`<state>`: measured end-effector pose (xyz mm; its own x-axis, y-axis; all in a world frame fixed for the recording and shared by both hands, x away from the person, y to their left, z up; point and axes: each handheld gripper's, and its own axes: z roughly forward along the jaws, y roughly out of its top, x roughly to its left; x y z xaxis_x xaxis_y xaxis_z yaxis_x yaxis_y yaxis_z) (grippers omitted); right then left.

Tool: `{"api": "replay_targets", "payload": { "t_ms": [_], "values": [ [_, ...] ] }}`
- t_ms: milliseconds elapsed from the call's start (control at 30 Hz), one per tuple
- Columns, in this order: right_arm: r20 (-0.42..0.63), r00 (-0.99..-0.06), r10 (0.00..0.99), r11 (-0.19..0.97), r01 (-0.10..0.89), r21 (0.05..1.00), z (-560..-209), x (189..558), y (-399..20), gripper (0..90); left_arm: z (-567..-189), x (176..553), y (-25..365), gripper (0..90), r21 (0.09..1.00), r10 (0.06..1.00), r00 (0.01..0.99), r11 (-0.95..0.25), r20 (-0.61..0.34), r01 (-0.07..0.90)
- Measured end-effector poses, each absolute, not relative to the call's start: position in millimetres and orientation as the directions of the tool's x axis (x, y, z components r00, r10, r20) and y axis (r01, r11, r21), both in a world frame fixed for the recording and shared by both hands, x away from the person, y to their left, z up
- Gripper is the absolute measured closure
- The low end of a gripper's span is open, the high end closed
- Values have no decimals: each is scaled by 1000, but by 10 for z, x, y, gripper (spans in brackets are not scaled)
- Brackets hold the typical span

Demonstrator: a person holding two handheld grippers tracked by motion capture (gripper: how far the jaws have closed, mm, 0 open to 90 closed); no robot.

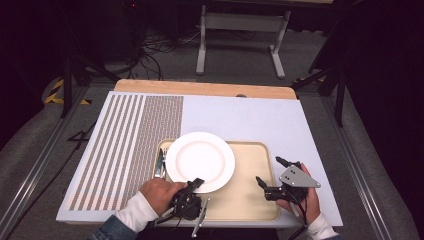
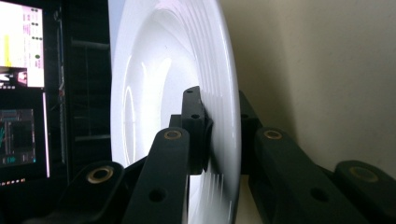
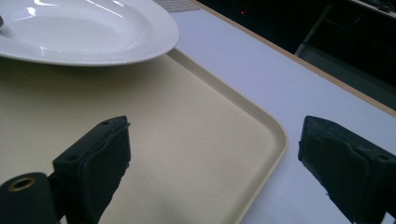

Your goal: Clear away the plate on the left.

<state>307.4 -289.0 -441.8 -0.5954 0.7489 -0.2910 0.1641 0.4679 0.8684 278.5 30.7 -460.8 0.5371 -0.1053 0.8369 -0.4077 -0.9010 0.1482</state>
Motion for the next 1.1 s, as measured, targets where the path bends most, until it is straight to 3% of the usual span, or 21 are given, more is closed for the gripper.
{"api": "replay_targets", "payload": {
  "t_ms": [367, 1100],
  "values": [
    [-287, -588, 756, 462, 170, 871, -4422, 3081, -2904, 100, -4673, 2725, 171, 806, 153, -135, 553, -883, 822, -443],
    [-287, -597, 749, 468, 170, 867, -4425, 3078, -2896, 100, -4703, 2618, 66, 809, 271, -109, 639, -842, 761, -467]
  ]
}}
